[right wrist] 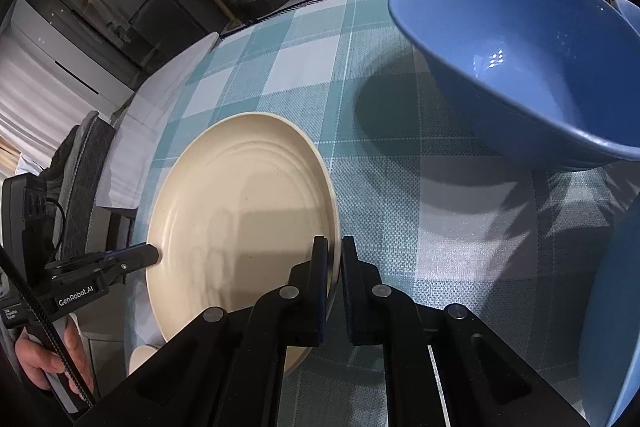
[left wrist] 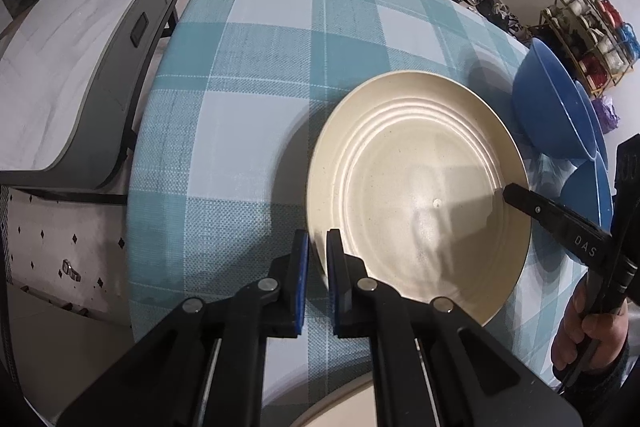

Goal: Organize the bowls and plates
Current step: 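Carry the cream plate with both tools over the stacked cream plates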

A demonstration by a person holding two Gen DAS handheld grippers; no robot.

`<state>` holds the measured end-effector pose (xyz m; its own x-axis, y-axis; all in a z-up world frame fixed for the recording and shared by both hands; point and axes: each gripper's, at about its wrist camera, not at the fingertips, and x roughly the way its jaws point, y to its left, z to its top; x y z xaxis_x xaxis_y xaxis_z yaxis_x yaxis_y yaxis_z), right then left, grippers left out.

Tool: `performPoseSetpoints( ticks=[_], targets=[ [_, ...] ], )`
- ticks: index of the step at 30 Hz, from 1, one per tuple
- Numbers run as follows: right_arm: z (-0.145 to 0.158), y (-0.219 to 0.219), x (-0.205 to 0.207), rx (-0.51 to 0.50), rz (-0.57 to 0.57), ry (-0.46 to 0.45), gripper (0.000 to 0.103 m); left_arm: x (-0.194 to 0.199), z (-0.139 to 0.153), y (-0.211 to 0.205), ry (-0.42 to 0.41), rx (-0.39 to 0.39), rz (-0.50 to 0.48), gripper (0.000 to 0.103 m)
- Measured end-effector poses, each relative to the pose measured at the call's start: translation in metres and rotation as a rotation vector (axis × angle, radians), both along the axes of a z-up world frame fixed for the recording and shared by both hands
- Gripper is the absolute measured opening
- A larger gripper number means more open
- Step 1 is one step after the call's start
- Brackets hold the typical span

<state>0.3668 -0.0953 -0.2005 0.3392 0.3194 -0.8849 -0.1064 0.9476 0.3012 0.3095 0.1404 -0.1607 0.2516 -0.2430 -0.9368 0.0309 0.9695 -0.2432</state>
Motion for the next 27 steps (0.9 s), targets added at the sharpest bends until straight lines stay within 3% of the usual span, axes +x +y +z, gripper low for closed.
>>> performPoseSetpoints(
  ticks=[13,27],
  targets=[
    [-0.009,0.003,-0.001,0.006,0.0,0.009,0.007,0.005,-0.008,0.0,0.021,-0.012,0.008,0.007],
    [0.021,0.004,-0.003,0.024,-0.019,-0.021,0.007,0.0,0.017,-0.002,0.003,0.003,0.001,0.007]
  ],
)
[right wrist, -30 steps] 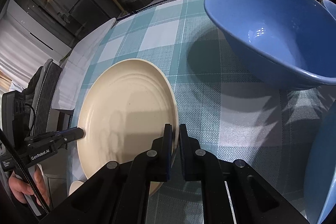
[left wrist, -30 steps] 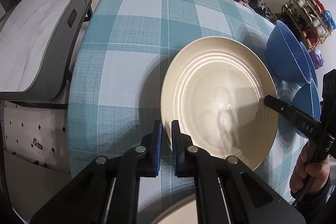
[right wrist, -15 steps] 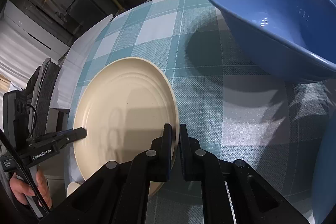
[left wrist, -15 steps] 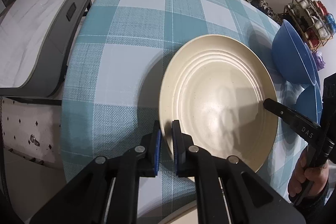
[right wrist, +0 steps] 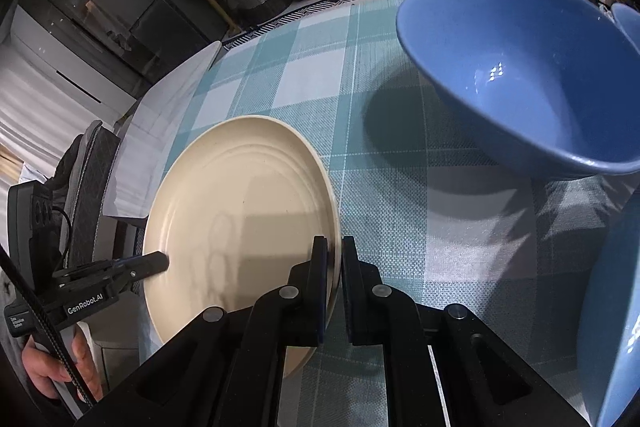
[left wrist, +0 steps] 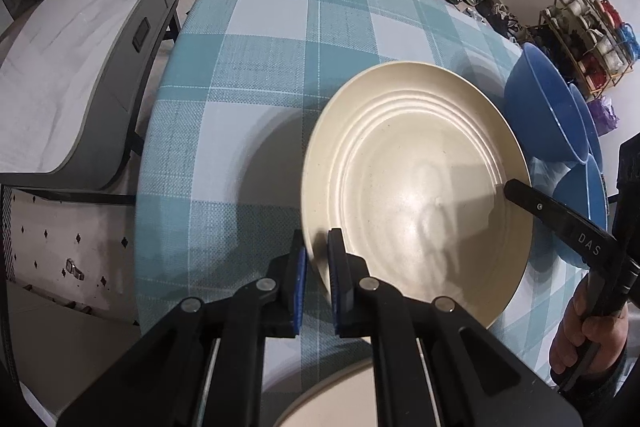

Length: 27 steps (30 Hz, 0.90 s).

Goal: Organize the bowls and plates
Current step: 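Carry the cream plate with both tools over the stacked cream plates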

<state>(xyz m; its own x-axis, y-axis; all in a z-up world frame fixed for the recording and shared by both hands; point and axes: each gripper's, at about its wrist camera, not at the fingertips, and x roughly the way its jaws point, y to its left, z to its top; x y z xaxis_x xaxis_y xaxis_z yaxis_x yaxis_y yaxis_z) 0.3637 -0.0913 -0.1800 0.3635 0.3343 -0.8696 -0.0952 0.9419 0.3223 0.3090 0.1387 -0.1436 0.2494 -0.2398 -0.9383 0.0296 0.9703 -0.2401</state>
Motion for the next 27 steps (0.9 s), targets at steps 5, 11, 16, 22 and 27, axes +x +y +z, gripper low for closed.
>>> performPoseSetpoints(
  ticks=[5,11,16,22,27],
  targets=[
    [0.009,0.0,-0.004,0.0,0.004,-0.011,0.007,-0.011,0.008,-0.003,-0.011,0.013,-0.004,0.008],
    [0.019,0.0,-0.011,0.01,0.007,-0.018,0.007,-0.025,0.02,-0.003,-0.028,0.017,0.001,0.008],
    [0.032,0.003,-0.021,0.007,0.015,-0.041,0.007,-0.034,0.031,-0.003,-0.049,0.025,0.009,0.008],
    [0.043,0.007,-0.035,0.006,0.029,-0.06,0.007,-0.05,0.042,-0.002,-0.074,0.039,0.011,0.008],
    [0.044,0.009,-0.052,0.01,0.036,-0.07,0.007,-0.068,0.038,0.0,-0.075,0.037,0.017,0.009]
  ],
)
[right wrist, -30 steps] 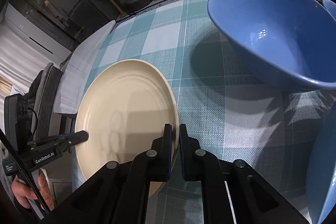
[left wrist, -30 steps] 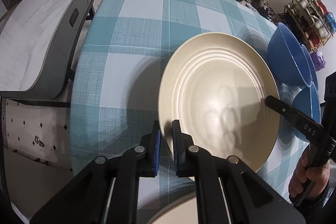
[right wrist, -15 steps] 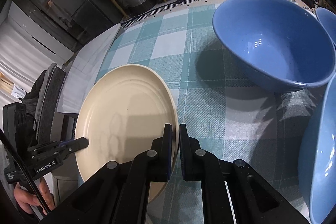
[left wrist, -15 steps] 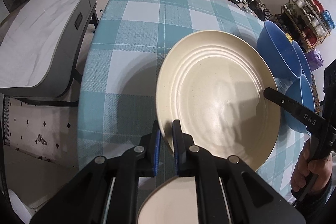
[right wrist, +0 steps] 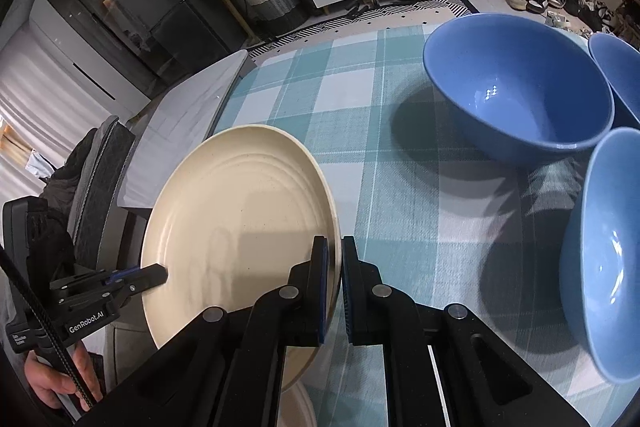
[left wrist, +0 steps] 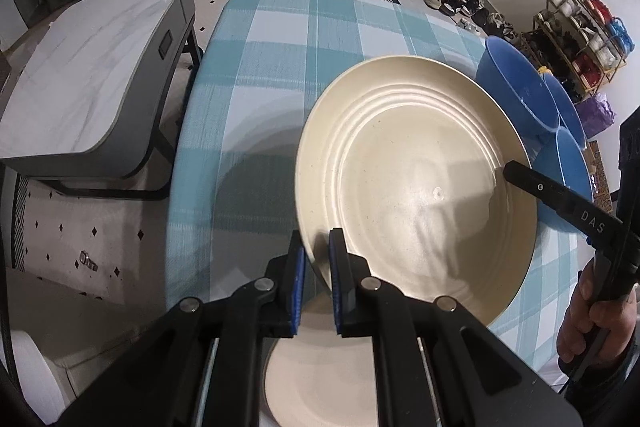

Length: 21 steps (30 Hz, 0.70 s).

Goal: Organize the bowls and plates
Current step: 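Carry the cream plate with both tools over the stacked cream plates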

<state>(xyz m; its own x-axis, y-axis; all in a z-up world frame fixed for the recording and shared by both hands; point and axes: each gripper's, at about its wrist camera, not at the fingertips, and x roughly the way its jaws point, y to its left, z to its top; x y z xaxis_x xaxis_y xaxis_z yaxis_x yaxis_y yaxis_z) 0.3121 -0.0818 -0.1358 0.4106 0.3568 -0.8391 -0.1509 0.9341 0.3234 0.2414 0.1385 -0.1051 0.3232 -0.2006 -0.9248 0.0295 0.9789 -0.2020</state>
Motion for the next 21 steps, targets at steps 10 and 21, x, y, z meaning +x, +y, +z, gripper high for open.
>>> performPoseSetpoints(
  ticks=[10,21],
  targets=[
    [-0.009,0.011,-0.043,-0.03,0.047,-0.015,0.007,-0.045,-0.008,0.007,-0.008,0.008,0.024,0.009],
    [-0.025,0.023,-0.084,-0.033,0.088,-0.003,0.007,-0.087,-0.024,0.014,0.003,0.02,0.049,0.009]
  ],
)
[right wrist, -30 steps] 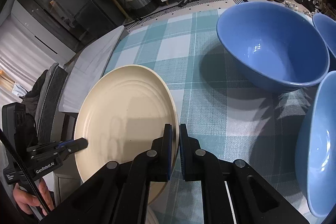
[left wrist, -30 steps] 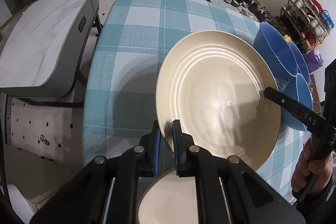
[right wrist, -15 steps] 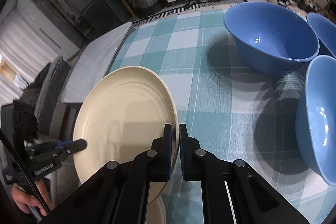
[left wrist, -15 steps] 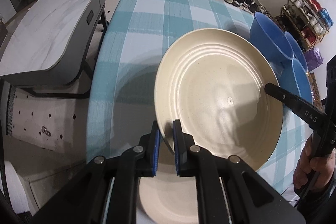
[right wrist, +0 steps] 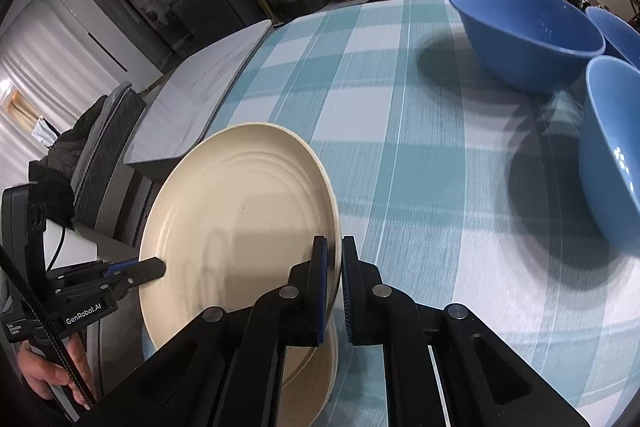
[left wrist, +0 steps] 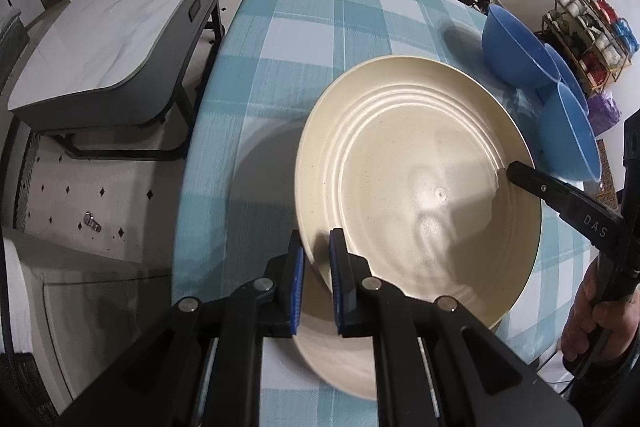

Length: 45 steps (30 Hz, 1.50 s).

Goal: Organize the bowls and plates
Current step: 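Carry the cream plate with both tools over the stacked cream plates, then lower the cream plate onto the stacked plates with both tools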

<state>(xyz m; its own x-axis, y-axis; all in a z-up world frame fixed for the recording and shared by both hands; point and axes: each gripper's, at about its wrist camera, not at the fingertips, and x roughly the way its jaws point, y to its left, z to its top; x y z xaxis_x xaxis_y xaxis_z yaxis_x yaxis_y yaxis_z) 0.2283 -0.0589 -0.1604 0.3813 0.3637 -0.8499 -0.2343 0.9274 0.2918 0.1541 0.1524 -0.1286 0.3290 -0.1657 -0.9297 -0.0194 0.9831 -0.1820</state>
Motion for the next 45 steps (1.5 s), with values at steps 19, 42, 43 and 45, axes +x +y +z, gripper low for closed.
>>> performPoseSetpoints(
  ticks=[19,42,43,45],
  targets=[
    [-0.01,0.01,-0.05,-0.057,0.049,-0.029,0.007,-0.044,-0.017,-0.004,-0.006,0.07,0.001,0.012],
    [-0.009,0.022,-0.073,-0.17,0.085,-0.108,0.009,-0.057,-0.025,-0.011,-0.036,0.131,-0.022,0.015],
    [-0.009,0.022,-0.073,-0.174,0.085,-0.109,0.009,-0.057,-0.025,-0.013,-0.037,0.141,-0.027,0.015],
    [-0.009,0.022,-0.073,-0.179,0.086,-0.111,0.009,-0.058,-0.025,-0.015,-0.04,0.154,-0.032,0.016]
  ],
)
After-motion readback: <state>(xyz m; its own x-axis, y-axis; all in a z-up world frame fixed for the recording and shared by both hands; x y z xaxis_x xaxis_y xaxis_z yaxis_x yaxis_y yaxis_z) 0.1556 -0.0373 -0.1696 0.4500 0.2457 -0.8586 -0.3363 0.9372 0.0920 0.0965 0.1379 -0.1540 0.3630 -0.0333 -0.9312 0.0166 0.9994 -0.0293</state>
